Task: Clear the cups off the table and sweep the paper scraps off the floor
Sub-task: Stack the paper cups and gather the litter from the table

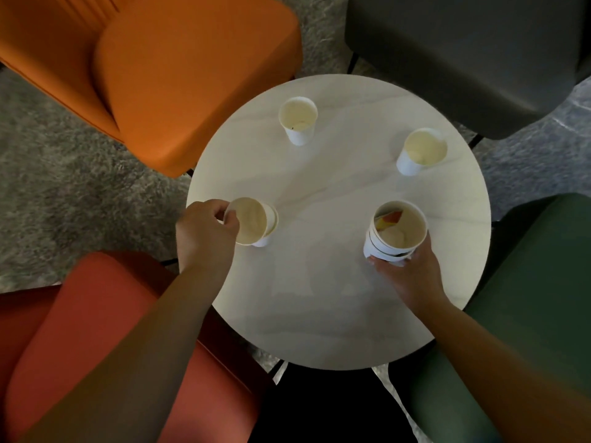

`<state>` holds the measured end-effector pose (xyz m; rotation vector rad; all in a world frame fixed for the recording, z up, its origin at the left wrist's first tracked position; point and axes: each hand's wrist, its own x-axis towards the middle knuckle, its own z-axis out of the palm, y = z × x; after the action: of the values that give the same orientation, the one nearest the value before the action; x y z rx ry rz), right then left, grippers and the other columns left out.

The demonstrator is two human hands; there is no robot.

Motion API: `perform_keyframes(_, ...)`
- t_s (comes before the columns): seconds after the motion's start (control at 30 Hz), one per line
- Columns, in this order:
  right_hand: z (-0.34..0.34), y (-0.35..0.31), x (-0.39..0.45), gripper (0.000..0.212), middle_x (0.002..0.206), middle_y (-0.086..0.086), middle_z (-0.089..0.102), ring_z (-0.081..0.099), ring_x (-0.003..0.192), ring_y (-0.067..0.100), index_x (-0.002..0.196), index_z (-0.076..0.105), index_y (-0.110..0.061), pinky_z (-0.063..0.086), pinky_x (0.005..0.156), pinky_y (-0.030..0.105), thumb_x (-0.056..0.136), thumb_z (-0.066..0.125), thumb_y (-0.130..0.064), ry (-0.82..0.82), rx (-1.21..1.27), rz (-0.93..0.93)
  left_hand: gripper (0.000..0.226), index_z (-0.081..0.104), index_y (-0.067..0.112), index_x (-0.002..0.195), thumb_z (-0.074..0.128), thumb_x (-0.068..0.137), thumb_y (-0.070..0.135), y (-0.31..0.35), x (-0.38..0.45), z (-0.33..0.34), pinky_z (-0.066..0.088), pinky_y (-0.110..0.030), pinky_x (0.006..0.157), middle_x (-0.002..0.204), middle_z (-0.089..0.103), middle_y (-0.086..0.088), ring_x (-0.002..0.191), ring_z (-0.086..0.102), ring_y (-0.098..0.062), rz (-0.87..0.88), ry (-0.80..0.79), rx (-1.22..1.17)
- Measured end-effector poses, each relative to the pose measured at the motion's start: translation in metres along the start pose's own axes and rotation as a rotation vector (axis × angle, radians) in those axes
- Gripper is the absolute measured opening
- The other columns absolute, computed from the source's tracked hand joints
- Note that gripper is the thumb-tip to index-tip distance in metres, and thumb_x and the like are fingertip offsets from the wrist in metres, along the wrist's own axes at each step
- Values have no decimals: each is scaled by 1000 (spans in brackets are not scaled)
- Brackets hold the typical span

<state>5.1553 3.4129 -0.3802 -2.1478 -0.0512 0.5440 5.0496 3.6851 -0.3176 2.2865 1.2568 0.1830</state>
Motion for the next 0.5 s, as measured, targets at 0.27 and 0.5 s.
perform_keyframes(0.27, 6, -3, 8, 75, 103, -12, 55, 55, 90, 14, 131, 43, -18, 41, 79, 24, 69, 84, -26, 18, -49, 5, 18, 73, 17, 99, 58, 92, 23, -13, 12, 5, 35, -16, 64, 97, 66, -3, 80, 57, -14, 51, -103, 121)
perform_keyframes(0.5, 9, -4, 10, 71, 104, -9, 62, 61, 90, 15, 125, 47, -25, 45, 80, 27, 66, 83, -40, 40, -9, 25, 22, 70, 16, 109, 58, 93, 22, -18, 16, 17, 48, -31, 75, 111, 60, -6, 90, 60, -23, 47, -229, 179)
